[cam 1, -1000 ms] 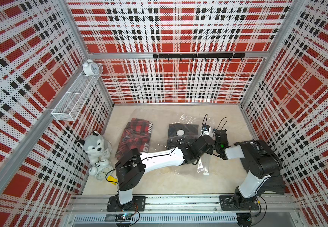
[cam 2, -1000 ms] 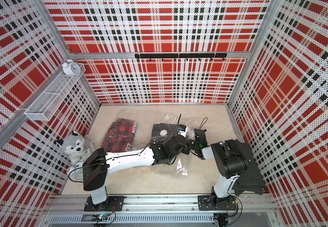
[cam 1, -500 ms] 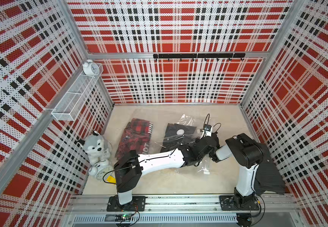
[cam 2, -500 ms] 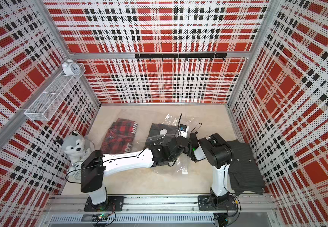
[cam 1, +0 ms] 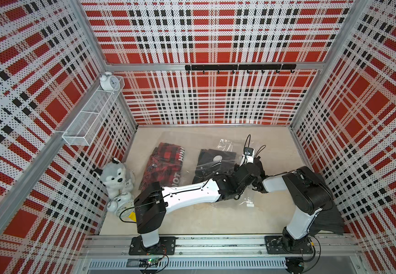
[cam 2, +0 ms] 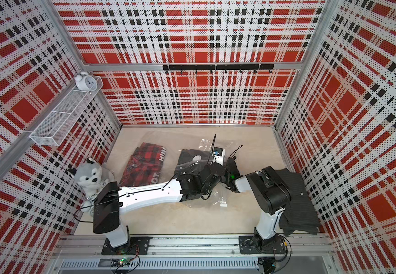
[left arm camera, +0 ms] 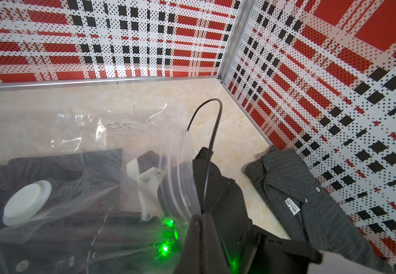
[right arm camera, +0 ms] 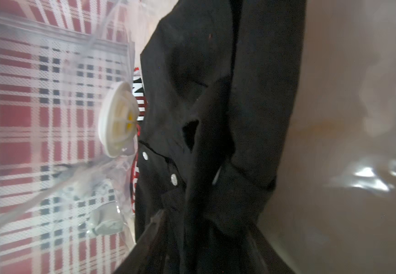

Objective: Place the folded shirt into the vacuum bag
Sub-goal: Place the shirt in the vacuum bag.

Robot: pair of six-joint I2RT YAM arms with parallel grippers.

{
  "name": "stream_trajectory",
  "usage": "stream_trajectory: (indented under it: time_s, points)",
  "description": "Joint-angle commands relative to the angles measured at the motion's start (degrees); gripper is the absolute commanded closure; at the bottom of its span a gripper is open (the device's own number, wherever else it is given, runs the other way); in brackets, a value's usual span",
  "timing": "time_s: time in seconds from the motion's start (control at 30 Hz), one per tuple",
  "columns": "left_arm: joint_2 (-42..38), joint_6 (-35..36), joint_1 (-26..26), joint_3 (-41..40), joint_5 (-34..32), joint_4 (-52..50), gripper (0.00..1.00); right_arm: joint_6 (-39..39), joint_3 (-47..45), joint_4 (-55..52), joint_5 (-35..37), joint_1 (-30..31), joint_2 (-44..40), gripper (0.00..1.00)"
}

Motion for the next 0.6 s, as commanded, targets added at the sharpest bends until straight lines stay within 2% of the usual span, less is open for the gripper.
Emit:
stream_trajectory:
  time_s: [0.0,0.13,0.2,0.4,0.47,0.53,0.57]
  points:
    - [-2.1,0.8,-0.7,0.1,0.7,2.1,1.0,-5.1,0.2,-9.1,4.9,0.1,-2.6,0.41]
    - [-2.0,0.8,-0.7,0.1,1.6,2.7,1.0,-4.3,2.4,-7.4,3.4,0.0,1.3,0.4]
    - [-2.0,0.8,-0.7,0.3,1.9,2.8,1.0,-3.4,3.6,-5.8,2.9,0.0,4.0,0.43]
    - [-1.8,0.9,-0.9,0.6,2.7,3.0,1.0,0.2,6.3,2.6,0.2,1.3,8.7,0.81]
    - [-1.8,1.0,-1.2,0.7,2.8,3.2,1.0,0.4,7.7,3.6,-0.3,2.4,9.3,0.84]
    - [-1.8,1.2,-1.4,0.7,2.7,3.5,1.0,1.2,9.8,8.1,-3.0,3.8,10.3,0.92]
    - [-1.8,1.3,-1.6,0.7,2.7,3.6,1.0,1.5,10.5,9.2,-3.4,4.3,10.7,0.92]
